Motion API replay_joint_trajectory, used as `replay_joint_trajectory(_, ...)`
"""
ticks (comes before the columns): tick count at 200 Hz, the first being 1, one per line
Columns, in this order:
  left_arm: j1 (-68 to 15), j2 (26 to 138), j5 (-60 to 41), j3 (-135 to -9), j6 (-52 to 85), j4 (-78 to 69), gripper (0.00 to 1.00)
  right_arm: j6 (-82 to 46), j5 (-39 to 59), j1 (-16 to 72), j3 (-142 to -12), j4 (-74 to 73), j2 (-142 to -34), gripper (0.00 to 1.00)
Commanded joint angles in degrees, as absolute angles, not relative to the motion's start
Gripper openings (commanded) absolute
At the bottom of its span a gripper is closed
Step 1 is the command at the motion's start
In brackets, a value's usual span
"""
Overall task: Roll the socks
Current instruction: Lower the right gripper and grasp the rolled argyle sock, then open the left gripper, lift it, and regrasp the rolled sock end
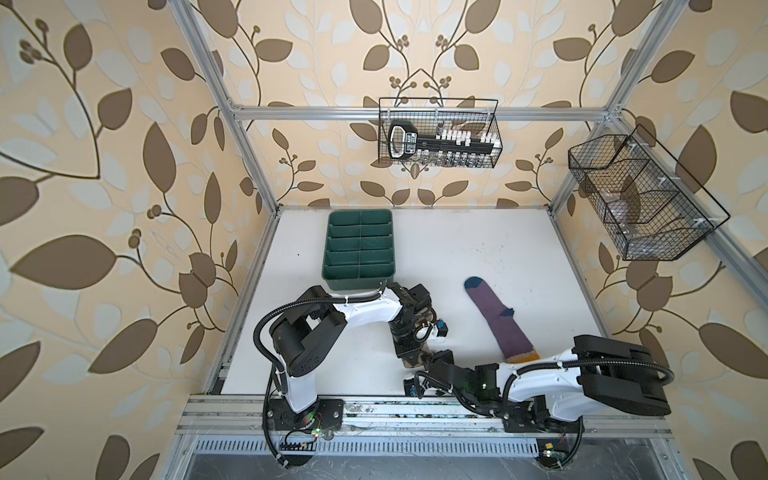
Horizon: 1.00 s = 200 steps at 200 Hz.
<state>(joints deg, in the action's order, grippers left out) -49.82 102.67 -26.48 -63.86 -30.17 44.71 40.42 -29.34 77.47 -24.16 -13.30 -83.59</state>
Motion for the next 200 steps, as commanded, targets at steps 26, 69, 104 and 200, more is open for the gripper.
replay_joint_trajectory(26,-49.8,85.4,-20.8,-60.5,-28.0,38.6,0.22,35.4,-17.0,76.0,-29.6,4.3,-84.0,0.00)
replay_joint_trajectory(69,-49.7,60.2,1.5,-50.1,-25.3,29.5,0.41,32.1,-5.4,71.4,-36.3,18.3,-84.3,0.00)
replay_joint_trajectory(104,-49.7,40.8,7.0,-48.0,-29.0,35.1,0.59,32.1,5.9,65.7,-42.6,26.3,-87.6,0.00)
replay_joint_trajectory(200,-64.8,43.4,13.6,-44.6,-42.9,44.2,0.60,37.7,20.4,54.2,-65.4,46.7,-105.5,0.07)
